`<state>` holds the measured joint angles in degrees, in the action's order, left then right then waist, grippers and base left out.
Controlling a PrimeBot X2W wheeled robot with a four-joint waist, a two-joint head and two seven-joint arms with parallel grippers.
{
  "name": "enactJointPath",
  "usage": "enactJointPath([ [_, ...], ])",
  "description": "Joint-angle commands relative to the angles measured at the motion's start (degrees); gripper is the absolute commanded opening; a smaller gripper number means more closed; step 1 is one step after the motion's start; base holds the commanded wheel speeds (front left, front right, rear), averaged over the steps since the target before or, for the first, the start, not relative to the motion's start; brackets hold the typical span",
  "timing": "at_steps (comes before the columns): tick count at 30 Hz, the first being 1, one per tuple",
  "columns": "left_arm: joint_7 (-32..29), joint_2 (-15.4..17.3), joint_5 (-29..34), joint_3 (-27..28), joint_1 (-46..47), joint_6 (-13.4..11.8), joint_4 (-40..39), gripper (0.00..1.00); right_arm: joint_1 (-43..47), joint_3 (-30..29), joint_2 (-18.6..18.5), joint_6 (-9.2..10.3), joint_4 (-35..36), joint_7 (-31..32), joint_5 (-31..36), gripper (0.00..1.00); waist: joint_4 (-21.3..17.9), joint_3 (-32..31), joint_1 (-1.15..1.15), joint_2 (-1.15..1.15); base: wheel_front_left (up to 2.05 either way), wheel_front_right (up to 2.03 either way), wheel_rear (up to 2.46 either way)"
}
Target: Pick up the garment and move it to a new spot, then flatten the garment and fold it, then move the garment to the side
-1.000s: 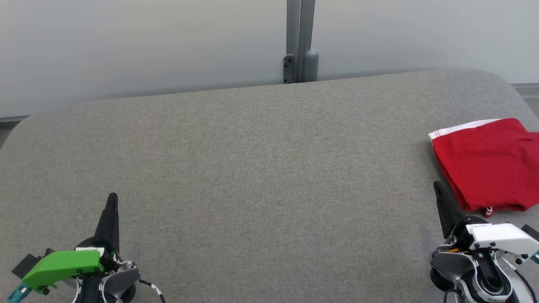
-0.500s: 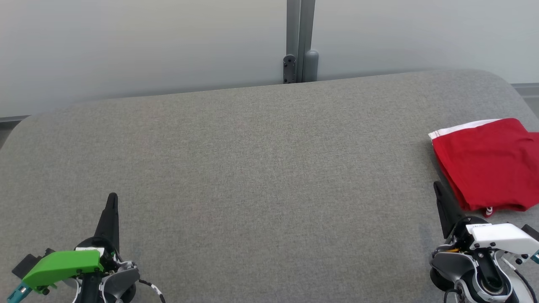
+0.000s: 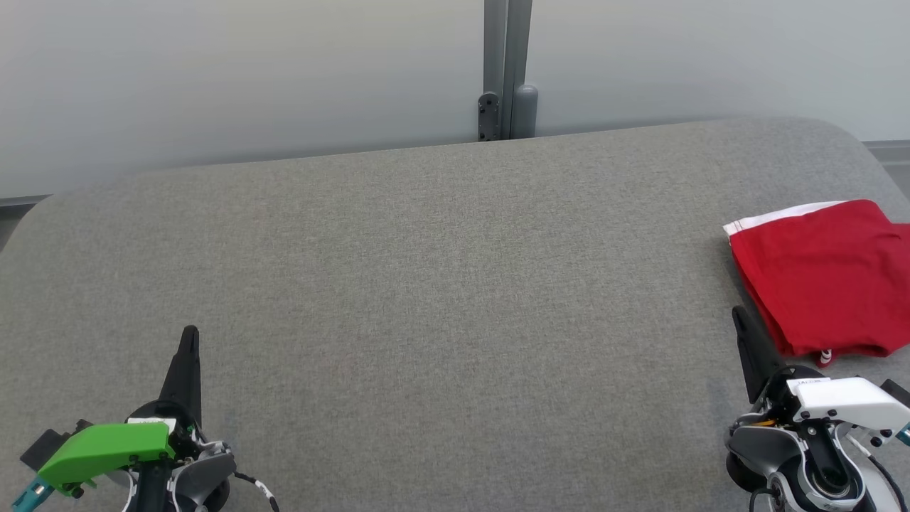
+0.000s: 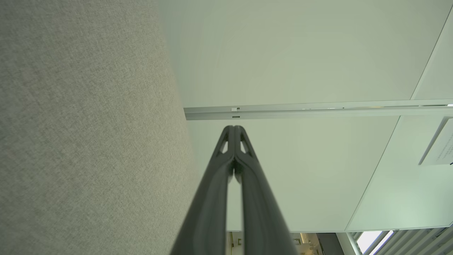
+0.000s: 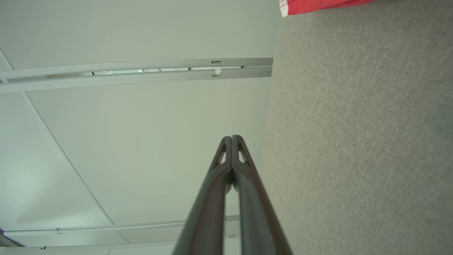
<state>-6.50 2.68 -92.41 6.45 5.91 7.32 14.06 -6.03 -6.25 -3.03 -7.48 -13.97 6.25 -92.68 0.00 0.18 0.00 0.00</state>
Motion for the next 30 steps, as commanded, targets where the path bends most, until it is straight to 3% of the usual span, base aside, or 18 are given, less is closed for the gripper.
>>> enactJointPath([
  [1, -0.24, 0.38, -0.04, 0.14, 0.73, 0.36, 0.03, 0.00, -0.38, -0.16, -0.02, -0.02, -0.13, 0.32, 0.11, 0.00, 0.00, 0.00, 0.00, 0.00, 0.00, 0.00, 0.00],
  [30, -0.24, 0.38, -0.04, 0.14, 0.73, 0.36, 0.04, 0.00, -0.39, -0.26, 0.07, -0.02, -0.13, 0.32, 0.23, 0.00, 0.00, 0.00, 0.00, 0.00, 0.00, 0.00, 0.00],
])
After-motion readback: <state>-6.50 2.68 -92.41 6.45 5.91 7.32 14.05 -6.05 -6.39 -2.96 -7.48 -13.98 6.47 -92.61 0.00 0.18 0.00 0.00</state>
